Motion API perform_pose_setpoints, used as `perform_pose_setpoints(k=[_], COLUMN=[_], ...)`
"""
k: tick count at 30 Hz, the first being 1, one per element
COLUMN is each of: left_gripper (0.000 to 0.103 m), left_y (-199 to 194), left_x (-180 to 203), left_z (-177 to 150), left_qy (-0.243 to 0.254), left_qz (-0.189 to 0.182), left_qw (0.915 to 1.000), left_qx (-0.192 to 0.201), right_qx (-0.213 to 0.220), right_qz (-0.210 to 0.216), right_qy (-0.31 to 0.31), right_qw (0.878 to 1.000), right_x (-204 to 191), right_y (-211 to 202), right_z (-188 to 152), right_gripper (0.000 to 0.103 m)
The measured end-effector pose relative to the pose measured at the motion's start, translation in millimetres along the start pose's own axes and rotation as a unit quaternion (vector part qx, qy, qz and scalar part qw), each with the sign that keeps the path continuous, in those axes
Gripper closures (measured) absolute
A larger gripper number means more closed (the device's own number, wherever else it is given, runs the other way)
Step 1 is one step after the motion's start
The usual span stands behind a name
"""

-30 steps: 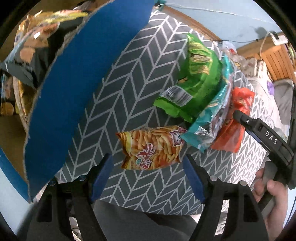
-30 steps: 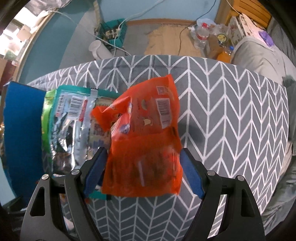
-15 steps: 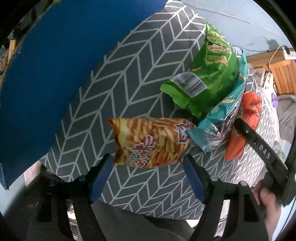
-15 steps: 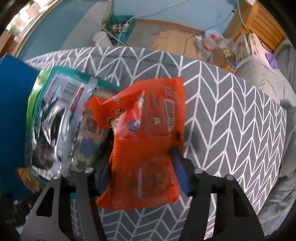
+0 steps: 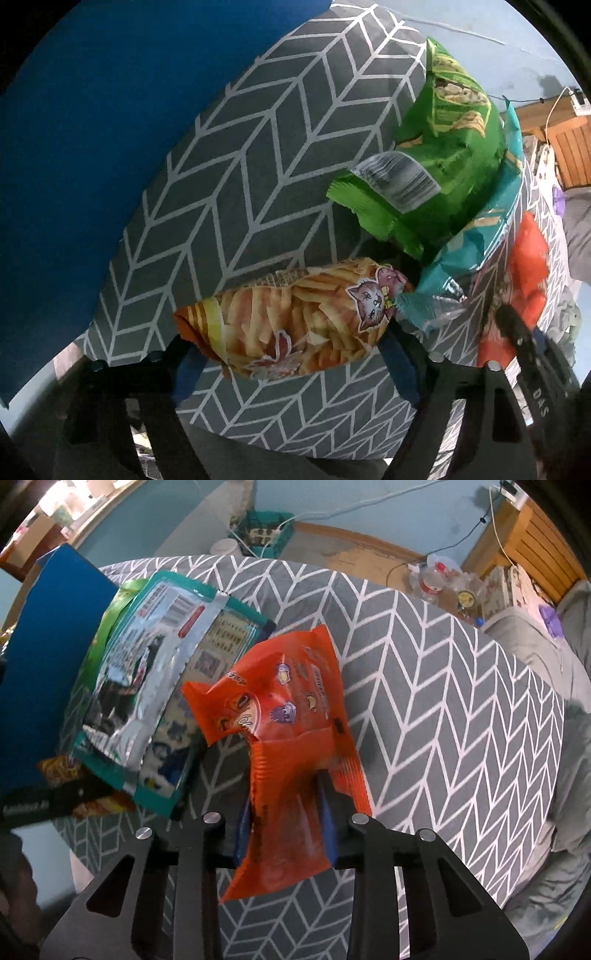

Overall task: Organize snacks
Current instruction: 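Grasp the orange-striped chip bag with left tool while right tool grasps orange bag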

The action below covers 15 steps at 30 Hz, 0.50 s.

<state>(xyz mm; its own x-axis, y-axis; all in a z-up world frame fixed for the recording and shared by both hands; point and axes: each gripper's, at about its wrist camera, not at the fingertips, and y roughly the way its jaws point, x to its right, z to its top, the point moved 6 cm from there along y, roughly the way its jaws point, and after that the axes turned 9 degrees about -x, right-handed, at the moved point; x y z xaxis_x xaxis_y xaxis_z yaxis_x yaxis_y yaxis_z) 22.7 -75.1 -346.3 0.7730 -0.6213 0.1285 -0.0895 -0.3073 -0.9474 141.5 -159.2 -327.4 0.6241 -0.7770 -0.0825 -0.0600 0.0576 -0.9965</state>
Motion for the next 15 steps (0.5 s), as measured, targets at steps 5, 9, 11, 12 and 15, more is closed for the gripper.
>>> perform_pose_setpoints(k=[5, 9, 11, 12, 15], left_gripper=[0.039, 0.042, 0.043, 0.044, 0.044], left_y=[-5, -11, -13, -15, -21], left_x=[-4, -6, -8, -8, -8], left_z=[1, 0, -4, -4, -6], left_qy=[0.020, 0.034, 0.040, 0.043, 0.058], left_qz=[0.008, 0.011, 0.011, 0.011, 0.009], left_qw=[0.9997, 0.9993, 0.9991, 0.9990, 0.9982], left_qx=[0.011, 0.006, 0.006, 0.007, 0.006], right_qx=[0.010, 0.014, 0.019, 0.022, 0.026], right_qz=[0.017, 0.033, 0.044, 0.046, 0.055], right_qy=[0.005, 0.012, 0.016, 0.016, 0.016], right_qw=[1.000, 0.999, 0.999, 0.999, 0.998], right_x=[1, 1, 0, 0, 0], right_y=[-11, -18, -23, -25, -31], right_z=[-8, -13, -17, -19, -24], right_gripper=[0.080, 0.082, 0.083, 0.084, 0.089])
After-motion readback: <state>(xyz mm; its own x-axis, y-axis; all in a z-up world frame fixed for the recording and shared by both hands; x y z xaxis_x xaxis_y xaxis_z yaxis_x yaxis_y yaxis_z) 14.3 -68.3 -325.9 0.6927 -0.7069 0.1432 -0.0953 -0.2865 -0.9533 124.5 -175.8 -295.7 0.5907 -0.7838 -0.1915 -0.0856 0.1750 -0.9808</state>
